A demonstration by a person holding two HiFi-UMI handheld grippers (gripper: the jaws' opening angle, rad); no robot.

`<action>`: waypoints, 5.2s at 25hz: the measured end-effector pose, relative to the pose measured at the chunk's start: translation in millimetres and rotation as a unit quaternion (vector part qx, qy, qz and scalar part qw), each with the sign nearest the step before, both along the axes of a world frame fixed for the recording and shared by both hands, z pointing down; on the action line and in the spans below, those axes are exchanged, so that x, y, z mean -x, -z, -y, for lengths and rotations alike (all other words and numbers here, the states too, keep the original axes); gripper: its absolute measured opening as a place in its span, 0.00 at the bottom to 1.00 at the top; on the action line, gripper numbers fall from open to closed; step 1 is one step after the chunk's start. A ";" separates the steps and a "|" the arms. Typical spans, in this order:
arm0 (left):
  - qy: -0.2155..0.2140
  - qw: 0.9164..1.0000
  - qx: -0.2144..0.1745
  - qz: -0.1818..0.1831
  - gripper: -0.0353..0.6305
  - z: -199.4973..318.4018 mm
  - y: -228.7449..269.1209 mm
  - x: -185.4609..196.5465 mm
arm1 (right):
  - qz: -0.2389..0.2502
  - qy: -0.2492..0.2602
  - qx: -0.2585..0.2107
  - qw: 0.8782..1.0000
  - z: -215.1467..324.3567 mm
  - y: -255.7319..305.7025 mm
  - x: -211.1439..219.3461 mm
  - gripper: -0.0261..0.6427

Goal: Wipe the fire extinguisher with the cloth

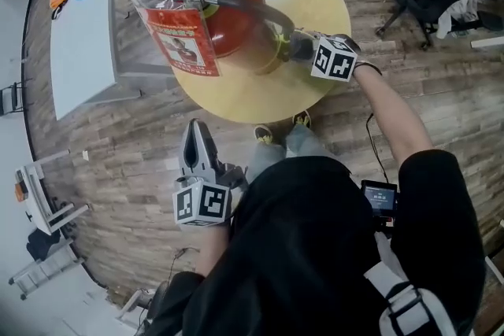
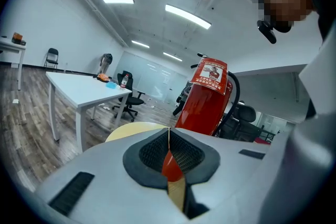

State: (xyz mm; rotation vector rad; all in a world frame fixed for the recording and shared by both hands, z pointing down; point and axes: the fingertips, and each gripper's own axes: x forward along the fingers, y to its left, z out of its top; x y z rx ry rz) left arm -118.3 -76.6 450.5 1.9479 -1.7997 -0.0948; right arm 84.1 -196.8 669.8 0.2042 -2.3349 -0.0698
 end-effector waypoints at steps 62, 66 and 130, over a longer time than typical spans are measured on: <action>-0.052 0.998 -0.025 -0.039 0.09 -69.2 1.4 190.5 | 0.307 -0.556 0.161 0.755 -43.3 29.3 142.1 0.17; -0.059 0.997 -0.037 -0.044 0.09 -56.3 3.0 183.2 | 0.219 -0.475 0.106 0.846 -44.5 48.6 131.1 0.17; -0.210 0.975 -0.070 0.029 0.09 -90.2 52.0 -84.8 | 0.333 -0.402 -0.124 0.843 -208.6 298.2 -29.7 0.17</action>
